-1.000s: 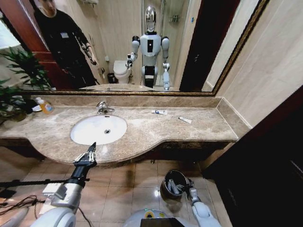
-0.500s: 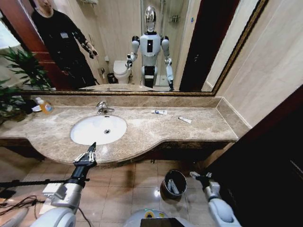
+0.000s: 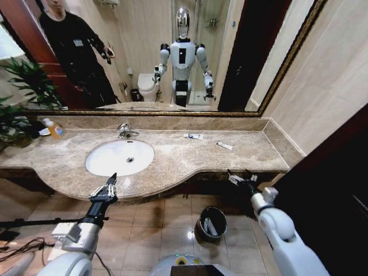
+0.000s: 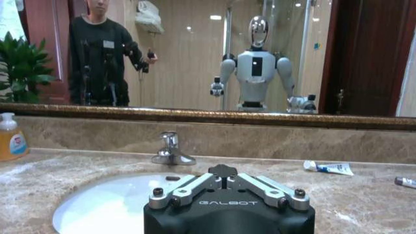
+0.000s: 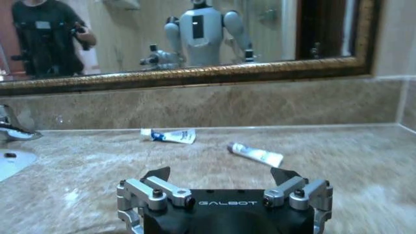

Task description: Pick up the trash from the sink and place it in the trash bin.

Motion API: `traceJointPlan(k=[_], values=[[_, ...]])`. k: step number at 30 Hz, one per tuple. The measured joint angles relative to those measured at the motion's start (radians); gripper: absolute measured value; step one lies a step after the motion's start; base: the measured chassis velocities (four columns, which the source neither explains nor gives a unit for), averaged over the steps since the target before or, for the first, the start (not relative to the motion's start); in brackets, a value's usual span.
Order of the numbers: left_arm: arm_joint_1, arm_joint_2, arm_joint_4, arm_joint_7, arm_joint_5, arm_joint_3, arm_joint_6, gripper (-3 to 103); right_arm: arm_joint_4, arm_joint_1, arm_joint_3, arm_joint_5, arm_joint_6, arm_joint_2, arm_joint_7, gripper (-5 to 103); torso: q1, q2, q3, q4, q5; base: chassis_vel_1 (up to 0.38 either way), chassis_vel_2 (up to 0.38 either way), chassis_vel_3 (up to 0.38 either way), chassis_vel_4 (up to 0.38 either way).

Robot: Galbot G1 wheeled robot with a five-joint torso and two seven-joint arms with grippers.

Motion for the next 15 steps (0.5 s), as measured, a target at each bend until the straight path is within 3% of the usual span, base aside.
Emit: traceJointPlan(k=[12,14,15], values=[[0.000,0.000,0.000,0.000,0.000,0.000,0.000,0,-0.401,0.413,-0.120,0.032,-0.022,-0.153,-0.208,100,0.000,0.000,0.000,0.0001,0.0000,0.000,0.000,0.000,0.000],[0.000,0.000,0.000,0.001,0.000,0.000,0.000,0,-0.532,0.540,-0.181,0.033,-0.022,-0.187,-0.315,100,0.000,0.000,0.000,0.0000,0.0002,0.000,0.000,0.000,0.000],[0.000,0.000,0.000,0.001,0.000,0.000,0.000,0,-0.532,0.540,-0.181,0.033,-0.022,-0.187,-0.315,100,0.000,0.000,0.000,0.0000,0.0002,0.000,0.000,0.000,0.000]])
